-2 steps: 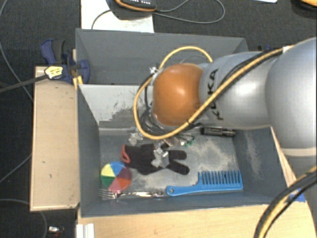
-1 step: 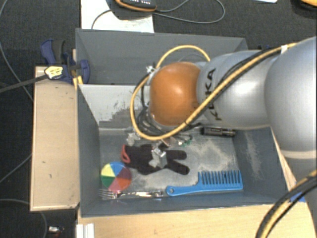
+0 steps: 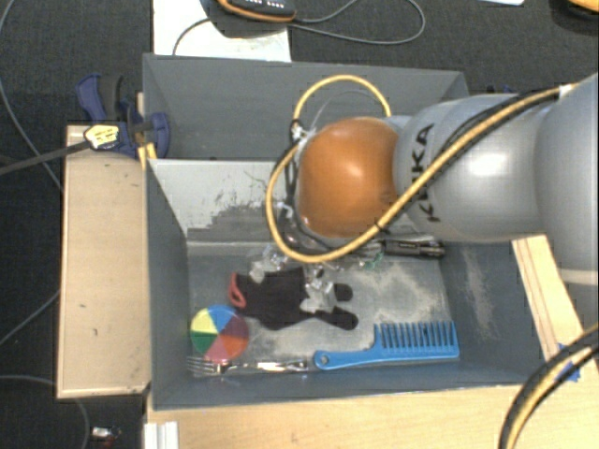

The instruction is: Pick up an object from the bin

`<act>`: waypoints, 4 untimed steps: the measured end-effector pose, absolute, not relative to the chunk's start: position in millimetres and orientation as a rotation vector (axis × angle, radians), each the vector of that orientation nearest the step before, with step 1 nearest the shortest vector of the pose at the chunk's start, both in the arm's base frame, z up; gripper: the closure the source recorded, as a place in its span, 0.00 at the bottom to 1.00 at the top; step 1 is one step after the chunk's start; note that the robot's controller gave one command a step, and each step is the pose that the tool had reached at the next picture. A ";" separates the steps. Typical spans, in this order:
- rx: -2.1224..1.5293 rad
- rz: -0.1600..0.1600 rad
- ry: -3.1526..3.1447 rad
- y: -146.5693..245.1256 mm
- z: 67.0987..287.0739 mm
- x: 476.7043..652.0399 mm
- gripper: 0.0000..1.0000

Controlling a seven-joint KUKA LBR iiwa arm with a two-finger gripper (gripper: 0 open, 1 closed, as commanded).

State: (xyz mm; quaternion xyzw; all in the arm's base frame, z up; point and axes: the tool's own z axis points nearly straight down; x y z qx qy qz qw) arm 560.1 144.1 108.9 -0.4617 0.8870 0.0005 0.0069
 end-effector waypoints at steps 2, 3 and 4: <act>-1.743 0.000 2.594 141.4 115.3 558.8 0.00; -1.662 0.001 2.643 149.3 99.6 562.0 0.00; -1.697 0.001 2.622 143.5 82.2 561.3 0.00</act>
Offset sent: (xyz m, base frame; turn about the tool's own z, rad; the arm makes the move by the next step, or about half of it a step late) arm 0.0016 -0.0085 -0.0210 0.0121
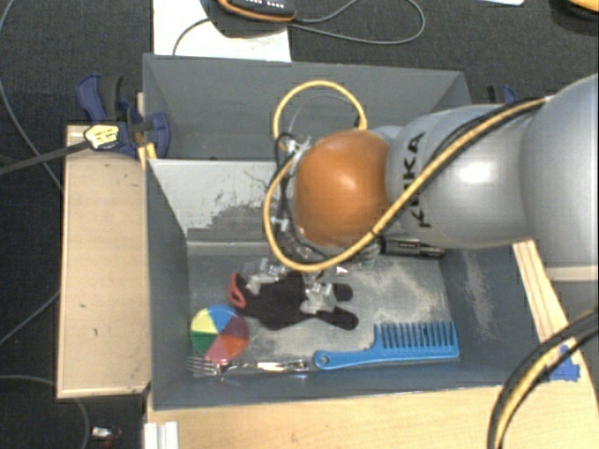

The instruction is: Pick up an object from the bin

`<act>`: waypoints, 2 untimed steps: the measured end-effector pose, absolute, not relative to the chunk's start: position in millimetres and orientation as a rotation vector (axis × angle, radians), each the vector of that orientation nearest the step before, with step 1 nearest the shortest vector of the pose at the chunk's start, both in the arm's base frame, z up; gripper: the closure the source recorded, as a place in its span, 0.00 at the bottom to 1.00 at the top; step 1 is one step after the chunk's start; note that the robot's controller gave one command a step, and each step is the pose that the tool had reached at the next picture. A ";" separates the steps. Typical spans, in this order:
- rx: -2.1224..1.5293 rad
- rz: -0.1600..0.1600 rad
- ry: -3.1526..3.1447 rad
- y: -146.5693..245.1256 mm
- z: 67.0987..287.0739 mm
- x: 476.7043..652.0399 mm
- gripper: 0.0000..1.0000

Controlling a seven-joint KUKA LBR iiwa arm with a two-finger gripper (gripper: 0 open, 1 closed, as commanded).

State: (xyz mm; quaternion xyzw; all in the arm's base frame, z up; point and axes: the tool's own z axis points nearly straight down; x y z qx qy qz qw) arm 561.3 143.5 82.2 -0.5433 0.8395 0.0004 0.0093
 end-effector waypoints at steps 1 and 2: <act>-1.529 0.004 2.716 139.6 75.6 569.4 0.00; -1.578 0.004 2.691 139.2 73.1 564.3 0.00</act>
Offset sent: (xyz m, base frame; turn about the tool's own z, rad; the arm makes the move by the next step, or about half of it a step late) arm -0.0031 -0.0051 -0.0122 0.0608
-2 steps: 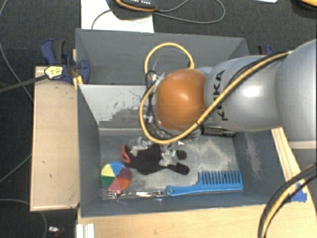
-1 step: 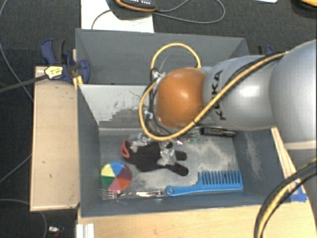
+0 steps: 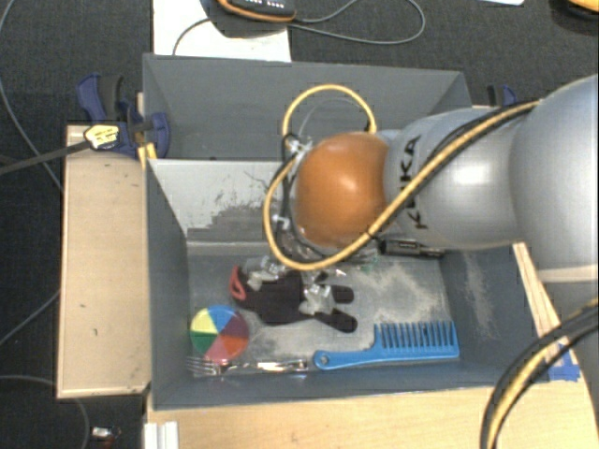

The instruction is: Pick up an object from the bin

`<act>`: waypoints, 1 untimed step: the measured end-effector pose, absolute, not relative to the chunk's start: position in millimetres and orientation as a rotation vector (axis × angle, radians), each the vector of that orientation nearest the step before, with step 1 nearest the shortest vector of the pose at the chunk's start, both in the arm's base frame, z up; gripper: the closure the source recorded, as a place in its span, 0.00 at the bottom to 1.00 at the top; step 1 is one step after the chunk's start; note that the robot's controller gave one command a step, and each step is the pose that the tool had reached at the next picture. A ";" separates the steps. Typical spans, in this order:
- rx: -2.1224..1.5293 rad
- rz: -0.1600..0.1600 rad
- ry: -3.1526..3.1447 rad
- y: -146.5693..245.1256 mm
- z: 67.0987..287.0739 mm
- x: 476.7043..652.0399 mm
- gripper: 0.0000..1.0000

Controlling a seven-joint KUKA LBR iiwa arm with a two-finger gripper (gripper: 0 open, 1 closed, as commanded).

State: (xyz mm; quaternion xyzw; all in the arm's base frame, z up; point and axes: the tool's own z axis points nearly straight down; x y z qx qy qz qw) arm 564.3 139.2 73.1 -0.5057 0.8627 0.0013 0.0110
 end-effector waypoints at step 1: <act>-1.647 0.003 2.643 125.9 71.8 569.7 0.00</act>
Offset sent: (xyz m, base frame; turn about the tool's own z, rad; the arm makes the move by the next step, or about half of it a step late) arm 0.0012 -0.0107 -0.0031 0.0296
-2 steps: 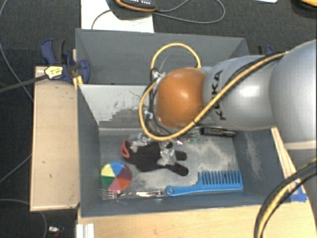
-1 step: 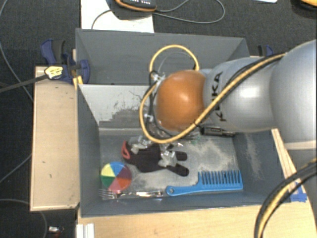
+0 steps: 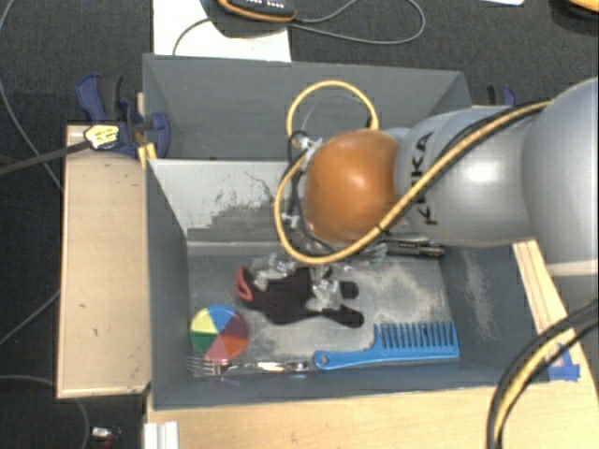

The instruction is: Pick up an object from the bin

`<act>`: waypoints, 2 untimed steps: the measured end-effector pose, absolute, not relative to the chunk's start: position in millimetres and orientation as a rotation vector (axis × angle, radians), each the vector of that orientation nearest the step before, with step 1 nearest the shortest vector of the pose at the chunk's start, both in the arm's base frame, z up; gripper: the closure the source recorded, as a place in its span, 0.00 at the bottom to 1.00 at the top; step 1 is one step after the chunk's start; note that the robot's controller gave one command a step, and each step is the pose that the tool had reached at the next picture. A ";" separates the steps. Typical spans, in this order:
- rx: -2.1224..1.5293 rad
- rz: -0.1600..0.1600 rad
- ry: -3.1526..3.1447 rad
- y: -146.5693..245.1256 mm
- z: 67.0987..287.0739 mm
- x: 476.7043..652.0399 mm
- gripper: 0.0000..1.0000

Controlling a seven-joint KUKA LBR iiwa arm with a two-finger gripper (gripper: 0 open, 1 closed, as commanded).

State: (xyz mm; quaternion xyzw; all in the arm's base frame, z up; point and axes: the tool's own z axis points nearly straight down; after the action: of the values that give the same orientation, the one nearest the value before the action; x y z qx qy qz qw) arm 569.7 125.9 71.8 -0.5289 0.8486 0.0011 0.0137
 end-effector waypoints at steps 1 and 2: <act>-1.569 0.006 2.695 125.2 71.3 567.6 1.00; -1.540 0.007 2.712 128.9 71.3 566.2 1.00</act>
Offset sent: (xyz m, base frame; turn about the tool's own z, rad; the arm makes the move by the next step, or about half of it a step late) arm 0.0000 0.0000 0.0000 0.0000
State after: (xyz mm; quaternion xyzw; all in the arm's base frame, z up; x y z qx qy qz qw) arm 566.2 128.9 71.3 -0.4938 0.8695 0.0024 0.0113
